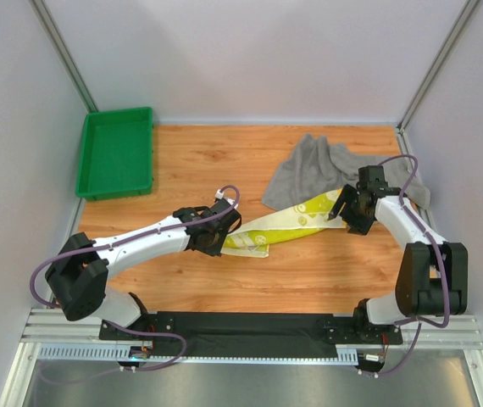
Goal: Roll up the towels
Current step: Flatten the towel
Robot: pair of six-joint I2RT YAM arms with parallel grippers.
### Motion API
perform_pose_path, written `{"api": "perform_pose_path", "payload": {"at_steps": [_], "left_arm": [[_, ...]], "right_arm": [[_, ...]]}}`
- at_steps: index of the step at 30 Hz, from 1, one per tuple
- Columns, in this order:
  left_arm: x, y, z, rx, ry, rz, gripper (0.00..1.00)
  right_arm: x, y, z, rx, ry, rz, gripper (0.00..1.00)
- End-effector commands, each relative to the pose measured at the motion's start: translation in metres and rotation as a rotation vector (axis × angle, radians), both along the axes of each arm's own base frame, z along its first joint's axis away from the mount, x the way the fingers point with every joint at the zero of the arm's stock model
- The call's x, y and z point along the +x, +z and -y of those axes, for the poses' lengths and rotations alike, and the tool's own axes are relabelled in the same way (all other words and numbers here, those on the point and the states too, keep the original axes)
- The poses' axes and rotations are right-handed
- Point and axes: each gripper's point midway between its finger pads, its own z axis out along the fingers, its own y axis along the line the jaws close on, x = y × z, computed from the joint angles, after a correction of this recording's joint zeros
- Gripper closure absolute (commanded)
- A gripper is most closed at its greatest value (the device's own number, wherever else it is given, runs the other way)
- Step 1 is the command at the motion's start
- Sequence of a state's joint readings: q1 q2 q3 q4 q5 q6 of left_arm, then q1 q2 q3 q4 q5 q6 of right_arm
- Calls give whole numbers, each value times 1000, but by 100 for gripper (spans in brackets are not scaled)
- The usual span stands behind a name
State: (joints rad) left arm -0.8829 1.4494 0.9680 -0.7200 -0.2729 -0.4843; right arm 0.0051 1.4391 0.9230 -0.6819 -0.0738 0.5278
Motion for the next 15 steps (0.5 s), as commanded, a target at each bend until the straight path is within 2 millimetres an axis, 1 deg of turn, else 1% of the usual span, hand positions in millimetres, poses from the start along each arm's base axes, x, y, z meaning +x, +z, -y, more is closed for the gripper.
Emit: {"api": "perform_pose_path", "payload": {"at_steps": [1,2,3,11,15], "left_arm": [[0,4,-7,31,0,17,100],[1,5,-9,41,4,22,100],[0,4,-10,45,2,20,100],[0,2,-11,54,1,13,100],[0,1,-11,59,1,11,100]], "right_arm": [[19,-6,11,53,-50,29,34],[21,-13,14,74,-57,17,36],[21,-16,15,83,-62,10,36],[28,-32,11,122,-75,-17,42],[25,-46,9,137,-79,-48,46]]}}
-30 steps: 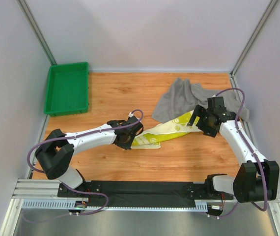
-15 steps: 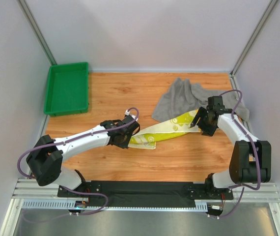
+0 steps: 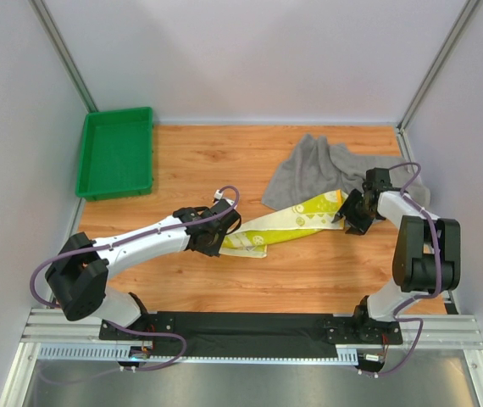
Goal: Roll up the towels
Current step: Flatten the towel
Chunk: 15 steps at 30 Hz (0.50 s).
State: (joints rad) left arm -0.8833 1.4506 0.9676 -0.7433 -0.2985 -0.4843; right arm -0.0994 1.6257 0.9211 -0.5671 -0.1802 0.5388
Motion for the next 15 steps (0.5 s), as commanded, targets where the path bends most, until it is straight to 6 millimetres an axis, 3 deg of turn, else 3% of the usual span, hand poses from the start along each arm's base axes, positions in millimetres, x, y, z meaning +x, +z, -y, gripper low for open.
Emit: {"api": "perform_pose_path", "payload": {"at_steps": [1,6,9,15], "left_arm": [[1,1,-3,25,-6,7,100],[1,2,-5,34,-10,10,100],[2,3,-5,42,-12,6,100],[2,17,-8,44,-6,22,100]], "right_arm": [[9,-5,-5,29,-5,23,50],[6,-11,-6,38,-3,20,64],[6,-8,-7,39,5,29,79],[5,16,-10,52,17,73,96]]}}
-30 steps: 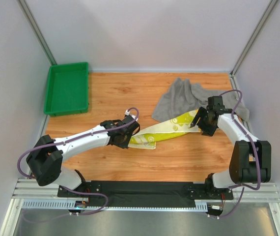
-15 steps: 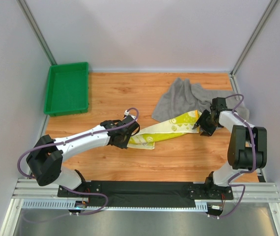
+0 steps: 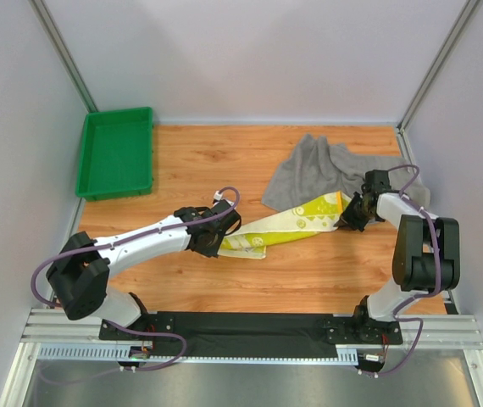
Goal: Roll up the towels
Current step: Flatten the towel
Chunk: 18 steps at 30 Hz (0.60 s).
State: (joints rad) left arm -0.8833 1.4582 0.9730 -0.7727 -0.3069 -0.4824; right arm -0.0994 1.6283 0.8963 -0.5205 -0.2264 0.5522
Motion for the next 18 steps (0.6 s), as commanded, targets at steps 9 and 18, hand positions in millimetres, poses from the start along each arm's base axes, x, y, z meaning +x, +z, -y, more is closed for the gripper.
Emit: {"api": "perform_pose_path", "payload": {"at_steps": [9,18], "left_arm": [[-4,55,-25,10,8,88,100],[-26,97,-58,-23,30,139,100]], "right_arm": [[-18,67,-14,46,50,128,96],[-62,116,-40,136,122,213,100]]}}
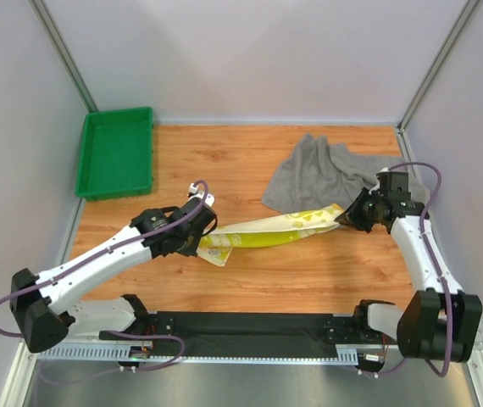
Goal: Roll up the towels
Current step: Flatten the towel
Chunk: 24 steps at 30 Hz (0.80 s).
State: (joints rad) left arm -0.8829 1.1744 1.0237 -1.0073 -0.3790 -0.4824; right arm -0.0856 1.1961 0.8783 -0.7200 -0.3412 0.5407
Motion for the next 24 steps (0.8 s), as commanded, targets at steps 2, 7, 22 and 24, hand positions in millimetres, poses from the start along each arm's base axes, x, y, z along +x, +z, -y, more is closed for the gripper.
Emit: {"api": "perform_pose_path", "payload": {"at_steps": [2,7,22,24], "left_arm": [[-17,33,-19,-32,2,22,100],[-43,47,-35,-97,1,-2,100],[-89,71,-71,-180,-6,-28,87],[-79,62,-67,-126,21,-43,84]], "right_arm": [[-43,26,-12,25,41,19,100],[-93,70,-12,5,11,119,100],[-143,69,-15,11,-26,99,100],[-126,55,-15,20,-31,57,100]]}}
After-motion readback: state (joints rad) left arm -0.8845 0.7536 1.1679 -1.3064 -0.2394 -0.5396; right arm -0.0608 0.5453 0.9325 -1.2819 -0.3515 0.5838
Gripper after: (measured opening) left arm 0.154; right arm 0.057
